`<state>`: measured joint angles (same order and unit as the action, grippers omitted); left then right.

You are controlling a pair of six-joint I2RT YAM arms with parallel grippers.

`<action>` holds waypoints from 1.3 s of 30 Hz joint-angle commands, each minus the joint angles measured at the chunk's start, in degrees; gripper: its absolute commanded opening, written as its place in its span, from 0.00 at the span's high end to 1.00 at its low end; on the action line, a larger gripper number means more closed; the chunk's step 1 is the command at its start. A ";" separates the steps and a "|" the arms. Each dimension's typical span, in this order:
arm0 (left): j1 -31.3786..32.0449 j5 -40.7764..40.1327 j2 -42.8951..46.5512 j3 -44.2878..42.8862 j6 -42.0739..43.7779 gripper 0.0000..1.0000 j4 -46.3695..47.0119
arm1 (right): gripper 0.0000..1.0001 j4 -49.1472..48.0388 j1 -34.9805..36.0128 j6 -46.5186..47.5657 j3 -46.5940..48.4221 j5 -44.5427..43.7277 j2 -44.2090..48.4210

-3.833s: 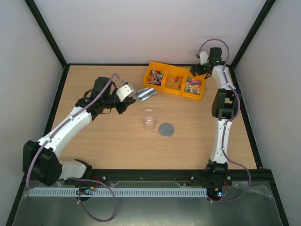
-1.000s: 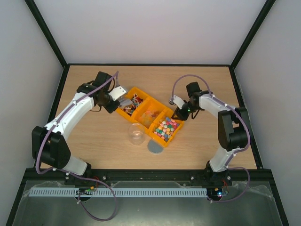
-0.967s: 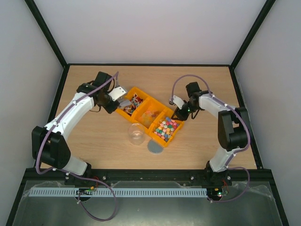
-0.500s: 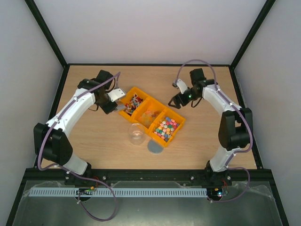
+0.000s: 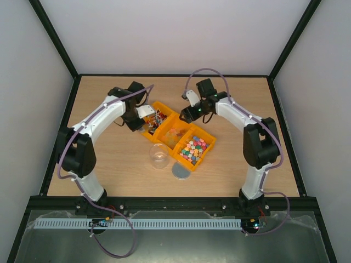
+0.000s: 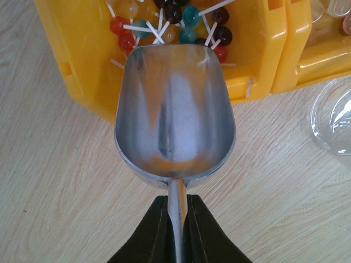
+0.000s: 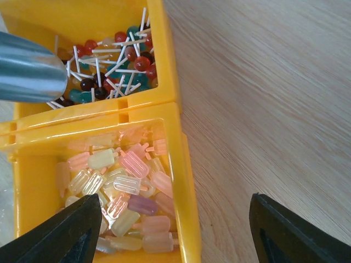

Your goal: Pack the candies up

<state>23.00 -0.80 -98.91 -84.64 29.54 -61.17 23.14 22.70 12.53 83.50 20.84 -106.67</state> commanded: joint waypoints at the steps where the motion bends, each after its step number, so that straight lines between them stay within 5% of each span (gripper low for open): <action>1: 0.86 -2.21 -2.78 -3.82 -1.36 0.98 -3.58 | 0.26 -2.20 2.09 -3.15 0.58 -5.63 -2.16; 17: 3.19 -4.64 -11.89 -7.73 -5.66 0.98 -2.24 | 0.52 -5.00 7.01 -1.45 -0.78 -14.22 -6.24; 39: -0.82 12.67 -3.37 15.42 -11.47 0.98 39.18 | 0.77 -7.62 6.94 2.80 -2.09 -18.61 -6.66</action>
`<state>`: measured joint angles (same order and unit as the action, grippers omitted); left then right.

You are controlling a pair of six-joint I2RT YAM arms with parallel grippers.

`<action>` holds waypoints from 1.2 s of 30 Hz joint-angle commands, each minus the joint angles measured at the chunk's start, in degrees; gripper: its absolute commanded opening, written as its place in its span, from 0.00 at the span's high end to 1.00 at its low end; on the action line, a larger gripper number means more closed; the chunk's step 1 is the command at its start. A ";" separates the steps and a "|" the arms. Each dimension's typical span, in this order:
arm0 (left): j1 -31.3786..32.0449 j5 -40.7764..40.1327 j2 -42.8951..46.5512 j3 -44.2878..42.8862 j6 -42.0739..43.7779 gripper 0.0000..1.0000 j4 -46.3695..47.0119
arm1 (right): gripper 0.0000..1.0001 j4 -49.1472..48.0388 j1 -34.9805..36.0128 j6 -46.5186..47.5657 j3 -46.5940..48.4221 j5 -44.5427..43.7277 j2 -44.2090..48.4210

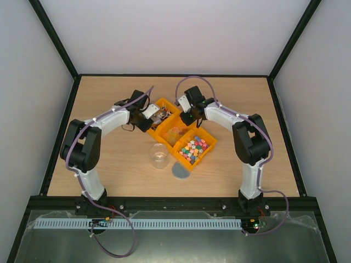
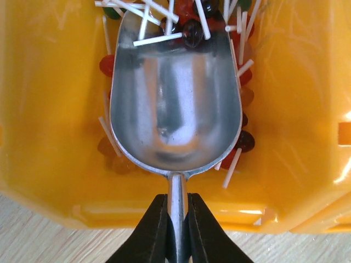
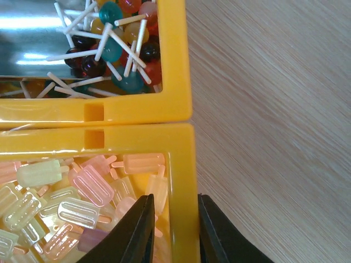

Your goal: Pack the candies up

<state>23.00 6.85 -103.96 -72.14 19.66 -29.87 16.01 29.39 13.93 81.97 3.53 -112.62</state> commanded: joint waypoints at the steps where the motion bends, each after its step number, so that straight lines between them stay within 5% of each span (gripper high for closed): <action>1: -1.03 5.70 1.85 3.30 -1.48 0.98 8.86 | 0.78 -0.77 0.19 1.63 -0.52 -1.79 -0.69; 13: -2.41 9.93 2.74 7.60 -0.47 0.98 19.99 | 0.91 -1.42 -1.14 1.98 4.20 -4.70 -3.83; 22: -9.10 15.77 9.12 15.17 1.24 0.98 24.69 | 0.95 -1.42 -3.60 3.25 7.15 -6.64 -5.23; 29: -10.09 17.73 11.33 19.18 5.23 0.98 27.53 | 0.77 -1.73 -4.12 6.20 7.33 -5.36 -4.82; 36: -10.46 19.55 12.12 20.82 7.67 0.98 31.29 | 0.42 -0.98 -4.24 6.81 7.06 -3.08 -2.04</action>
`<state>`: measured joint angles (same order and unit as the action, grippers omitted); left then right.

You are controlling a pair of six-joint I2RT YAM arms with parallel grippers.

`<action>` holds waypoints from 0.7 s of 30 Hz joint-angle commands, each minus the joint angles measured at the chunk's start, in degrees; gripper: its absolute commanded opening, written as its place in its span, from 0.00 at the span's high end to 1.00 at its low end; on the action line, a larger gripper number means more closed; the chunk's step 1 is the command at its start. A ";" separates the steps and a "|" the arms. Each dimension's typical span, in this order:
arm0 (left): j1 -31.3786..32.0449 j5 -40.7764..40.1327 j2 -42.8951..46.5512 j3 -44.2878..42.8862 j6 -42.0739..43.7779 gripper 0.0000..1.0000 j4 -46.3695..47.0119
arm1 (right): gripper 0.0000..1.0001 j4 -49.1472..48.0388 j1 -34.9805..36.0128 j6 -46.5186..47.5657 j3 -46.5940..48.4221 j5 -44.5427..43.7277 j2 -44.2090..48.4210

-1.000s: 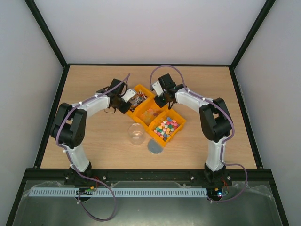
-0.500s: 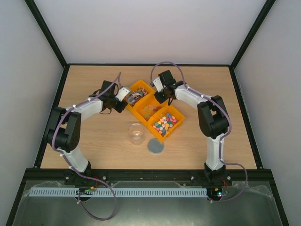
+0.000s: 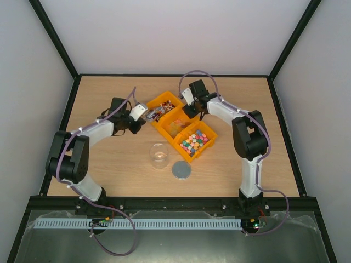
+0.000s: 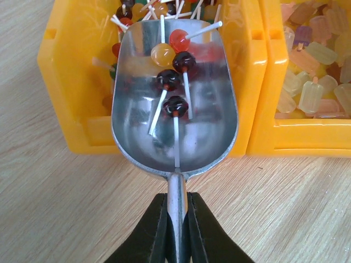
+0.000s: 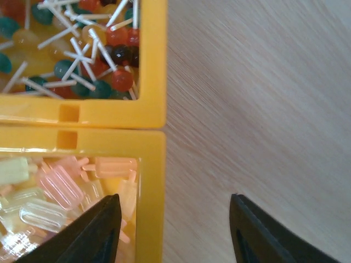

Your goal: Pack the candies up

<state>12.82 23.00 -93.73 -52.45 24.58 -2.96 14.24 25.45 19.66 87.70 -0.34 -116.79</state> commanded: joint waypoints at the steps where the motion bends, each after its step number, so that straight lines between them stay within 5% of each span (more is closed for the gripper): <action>1: -0.25 3.95 2.09 1.39 3.11 0.98 5.09 | 0.37 0.87 -0.31 1.08 1.21 1.09 2.71; 15: -1.35 4.91 4.12 -0.95 5.18 0.98 4.31 | 0.01 2.31 -2.18 -3.32 2.71 3.45 7.93; 21: -4.51 10.02 7.67 -0.58 5.06 0.98 3.77 | 0.01 1.64 -3.75 -7.29 2.74 6.16 10.12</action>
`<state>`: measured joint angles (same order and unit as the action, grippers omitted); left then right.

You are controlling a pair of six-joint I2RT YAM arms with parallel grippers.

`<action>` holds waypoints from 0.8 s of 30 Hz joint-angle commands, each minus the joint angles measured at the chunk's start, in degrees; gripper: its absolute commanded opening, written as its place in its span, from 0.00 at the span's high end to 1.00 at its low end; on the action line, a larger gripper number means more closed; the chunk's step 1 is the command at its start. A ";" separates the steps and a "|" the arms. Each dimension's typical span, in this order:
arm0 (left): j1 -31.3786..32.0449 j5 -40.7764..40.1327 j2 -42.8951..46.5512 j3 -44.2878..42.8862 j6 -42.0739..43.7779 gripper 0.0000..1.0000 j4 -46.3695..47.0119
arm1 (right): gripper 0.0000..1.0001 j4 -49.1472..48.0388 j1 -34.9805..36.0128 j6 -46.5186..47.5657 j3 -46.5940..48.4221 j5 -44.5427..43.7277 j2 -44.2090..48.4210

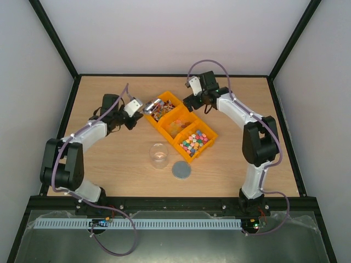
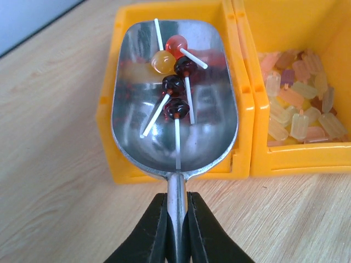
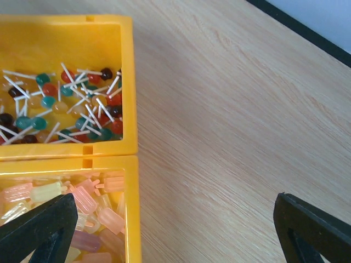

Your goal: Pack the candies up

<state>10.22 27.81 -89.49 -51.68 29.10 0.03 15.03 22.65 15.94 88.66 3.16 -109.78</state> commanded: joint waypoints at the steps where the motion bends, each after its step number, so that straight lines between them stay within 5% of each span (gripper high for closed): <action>1: -2.66 6.13 4.16 -1.44 1.15 0.98 -0.22 | 0.01 0.87 -1.09 -3.97 1.73 3.63 3.68; 14: -11.98 16.29 22.00 -1.48 23.42 0.98 -32.08 | 0.01 1.67 -1.21 -5.23 -9.19 18.83 16.08; 24: -13.08 18.29 31.95 0.72 37.97 0.98 -52.37 | 0.01 4.01 -1.13 -4.19 -17.53 26.82 21.14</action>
<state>-2.55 43.18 -61.12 -52.38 57.12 -41.25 15.90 21.39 11.35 73.58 24.56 -91.57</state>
